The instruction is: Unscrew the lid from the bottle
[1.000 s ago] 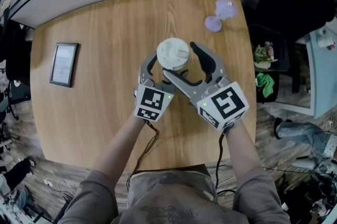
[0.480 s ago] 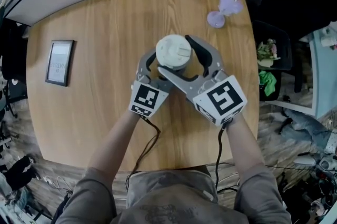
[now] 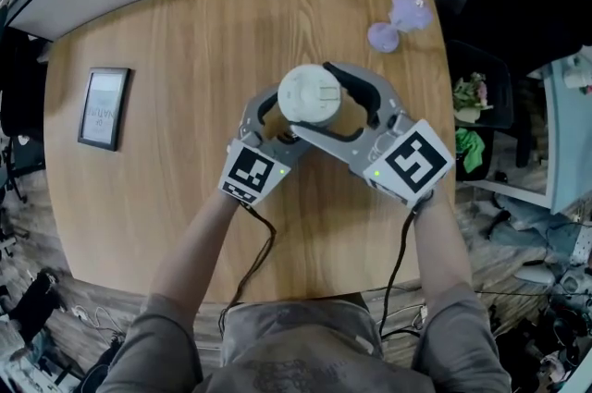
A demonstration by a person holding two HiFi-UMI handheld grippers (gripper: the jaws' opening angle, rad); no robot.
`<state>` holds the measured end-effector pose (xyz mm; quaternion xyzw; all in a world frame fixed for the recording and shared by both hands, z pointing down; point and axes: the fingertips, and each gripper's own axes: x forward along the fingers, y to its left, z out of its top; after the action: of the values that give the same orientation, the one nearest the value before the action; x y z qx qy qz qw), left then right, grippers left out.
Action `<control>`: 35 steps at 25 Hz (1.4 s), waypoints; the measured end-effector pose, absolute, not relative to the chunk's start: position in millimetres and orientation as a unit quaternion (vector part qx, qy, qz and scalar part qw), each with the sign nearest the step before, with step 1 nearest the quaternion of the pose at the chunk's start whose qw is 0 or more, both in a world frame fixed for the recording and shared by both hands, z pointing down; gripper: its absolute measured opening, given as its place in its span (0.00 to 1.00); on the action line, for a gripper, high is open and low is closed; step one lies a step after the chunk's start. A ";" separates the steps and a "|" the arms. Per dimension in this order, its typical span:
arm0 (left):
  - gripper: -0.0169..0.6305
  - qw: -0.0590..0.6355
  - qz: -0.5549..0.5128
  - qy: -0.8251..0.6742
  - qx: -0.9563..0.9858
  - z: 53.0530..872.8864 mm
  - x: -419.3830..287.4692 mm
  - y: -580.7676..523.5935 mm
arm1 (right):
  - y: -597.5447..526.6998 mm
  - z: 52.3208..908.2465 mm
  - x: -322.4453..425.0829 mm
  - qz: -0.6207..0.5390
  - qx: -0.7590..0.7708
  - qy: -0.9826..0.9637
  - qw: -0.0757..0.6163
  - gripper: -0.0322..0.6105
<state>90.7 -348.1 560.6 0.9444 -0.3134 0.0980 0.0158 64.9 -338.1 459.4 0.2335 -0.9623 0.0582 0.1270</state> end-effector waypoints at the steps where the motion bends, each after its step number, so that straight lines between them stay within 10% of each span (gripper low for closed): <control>1: 0.59 0.015 0.097 -0.307 0.947 560.5 90.7 -347.9 | -337.6 459.2 64.8 0.056 0.216 -0.966 0.127 0.64; 16: 0.59 0.006 0.103 -0.224 0.969 559.6 91.9 -342.6 | -330.0 458.6 65.5 0.045 0.017 -0.988 0.147 0.64; 35: 0.59 0.019 0.095 -0.277 0.956 559.1 93.1 -342.6 | -358.2 463.9 53.7 0.033 0.447 -0.886 0.121 0.80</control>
<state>93.1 -342.6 559.1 0.9559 -0.2773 0.0952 0.0192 53.7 -358.2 463.9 0.4466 -0.8859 0.0327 0.1212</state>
